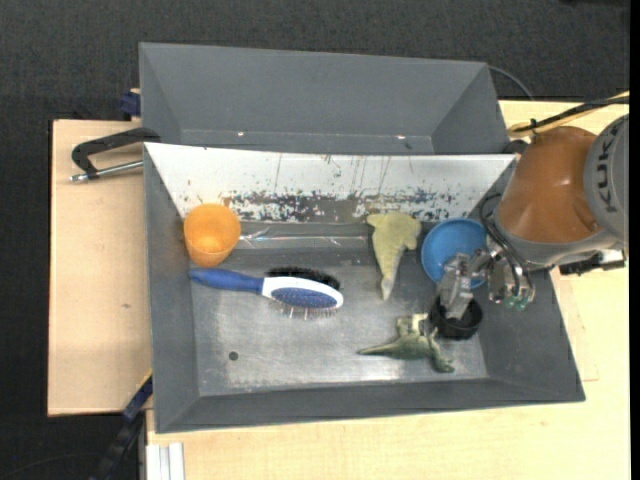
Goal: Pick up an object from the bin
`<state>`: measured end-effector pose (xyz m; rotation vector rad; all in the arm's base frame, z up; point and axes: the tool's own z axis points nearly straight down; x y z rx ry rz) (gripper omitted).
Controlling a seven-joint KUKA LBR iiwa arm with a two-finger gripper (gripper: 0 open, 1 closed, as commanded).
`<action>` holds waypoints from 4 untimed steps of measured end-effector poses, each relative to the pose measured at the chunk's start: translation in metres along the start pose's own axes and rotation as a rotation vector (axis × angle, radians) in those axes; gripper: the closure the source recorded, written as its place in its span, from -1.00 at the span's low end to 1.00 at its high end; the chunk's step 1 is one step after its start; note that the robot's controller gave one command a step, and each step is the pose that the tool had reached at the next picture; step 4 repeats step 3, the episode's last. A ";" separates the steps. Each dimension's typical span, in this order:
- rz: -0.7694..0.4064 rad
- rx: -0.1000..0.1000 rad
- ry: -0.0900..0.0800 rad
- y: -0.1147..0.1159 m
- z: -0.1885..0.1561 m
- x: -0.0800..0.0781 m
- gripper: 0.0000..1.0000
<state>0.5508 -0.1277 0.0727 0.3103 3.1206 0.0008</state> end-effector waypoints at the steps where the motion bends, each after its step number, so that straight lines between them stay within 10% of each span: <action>1: 0.000 0.000 0.002 0.000 0.001 0.001 -1.00; 2: -0.001 -0.001 0.001 0.001 -0.002 -0.001 1.00; 3: -0.050 0.000 -0.009 0.020 -0.138 0.001 1.00; 4: -0.050 0.000 -0.009 0.020 -0.138 0.001 1.00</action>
Offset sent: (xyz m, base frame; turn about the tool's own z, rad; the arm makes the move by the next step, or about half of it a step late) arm 0.0000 0.0000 0.0000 0.0000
